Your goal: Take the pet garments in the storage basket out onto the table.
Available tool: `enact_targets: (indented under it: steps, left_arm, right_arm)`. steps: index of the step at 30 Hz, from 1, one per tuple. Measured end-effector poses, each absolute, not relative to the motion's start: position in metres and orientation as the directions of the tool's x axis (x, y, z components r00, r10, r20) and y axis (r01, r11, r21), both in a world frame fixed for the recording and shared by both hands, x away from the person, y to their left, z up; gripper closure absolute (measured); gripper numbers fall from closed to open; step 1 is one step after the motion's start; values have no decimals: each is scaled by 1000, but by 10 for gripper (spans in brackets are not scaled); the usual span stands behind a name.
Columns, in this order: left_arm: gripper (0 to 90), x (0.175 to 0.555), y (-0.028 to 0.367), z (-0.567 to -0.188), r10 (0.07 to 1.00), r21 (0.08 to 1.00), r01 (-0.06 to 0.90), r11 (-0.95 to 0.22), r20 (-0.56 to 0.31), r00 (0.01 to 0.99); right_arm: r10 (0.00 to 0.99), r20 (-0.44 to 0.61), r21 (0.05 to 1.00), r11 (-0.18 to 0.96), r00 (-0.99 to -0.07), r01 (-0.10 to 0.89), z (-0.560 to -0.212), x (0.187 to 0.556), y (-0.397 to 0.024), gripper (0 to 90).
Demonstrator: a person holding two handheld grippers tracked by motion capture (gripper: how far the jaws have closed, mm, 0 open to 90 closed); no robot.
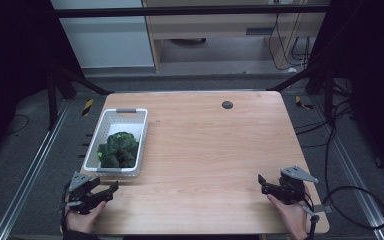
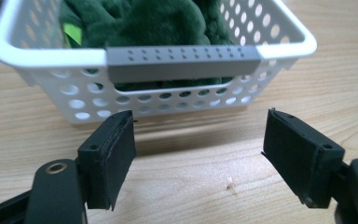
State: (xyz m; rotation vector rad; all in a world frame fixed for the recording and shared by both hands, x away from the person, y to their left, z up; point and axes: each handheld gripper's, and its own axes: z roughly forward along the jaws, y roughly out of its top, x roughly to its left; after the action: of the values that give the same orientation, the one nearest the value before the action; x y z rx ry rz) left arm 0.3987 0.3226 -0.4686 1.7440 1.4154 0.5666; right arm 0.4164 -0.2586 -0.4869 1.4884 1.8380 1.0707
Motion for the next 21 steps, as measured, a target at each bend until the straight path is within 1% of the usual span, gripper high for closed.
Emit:
enact_targets:
  steps: [9,16,21]
  left_arm:
    - [248,394,323,-459,952,819,572,-47,-137,274]
    - [243,393,324,-453,950,828,561,-30,-151,274]
    - [242,394,326,-446,945,831,556,-25,-162,285]
  right_arm:
    - [964,48,844,101,-261,527,-487,414,-256,151]
    - [962,38,840,116,-270,531,-489,414,-254,143]
    - [965,36,843,109,-258,526,-487,415,-256,143]
